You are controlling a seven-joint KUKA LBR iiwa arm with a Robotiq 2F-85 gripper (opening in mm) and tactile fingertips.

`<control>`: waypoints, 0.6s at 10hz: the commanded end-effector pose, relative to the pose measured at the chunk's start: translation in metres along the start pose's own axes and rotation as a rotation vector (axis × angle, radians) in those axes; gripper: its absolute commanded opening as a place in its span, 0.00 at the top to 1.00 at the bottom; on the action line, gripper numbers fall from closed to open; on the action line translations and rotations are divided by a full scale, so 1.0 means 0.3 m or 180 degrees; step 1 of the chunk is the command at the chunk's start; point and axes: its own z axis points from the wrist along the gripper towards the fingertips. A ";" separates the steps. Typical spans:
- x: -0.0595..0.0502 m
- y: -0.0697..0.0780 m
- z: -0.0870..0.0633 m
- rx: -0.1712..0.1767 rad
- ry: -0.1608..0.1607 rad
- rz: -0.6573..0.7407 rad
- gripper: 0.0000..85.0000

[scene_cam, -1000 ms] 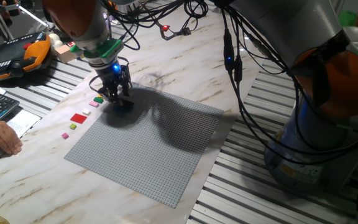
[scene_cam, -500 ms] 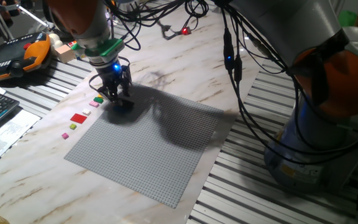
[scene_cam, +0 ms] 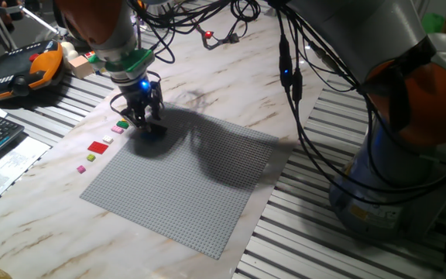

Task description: Build with small Lego blocks

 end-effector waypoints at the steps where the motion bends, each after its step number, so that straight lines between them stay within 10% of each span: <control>1: -0.001 0.000 -0.001 0.0006 -0.0005 -0.0057 0.43; 6: -0.001 0.000 -0.001 0.0117 0.0003 -0.0204 0.43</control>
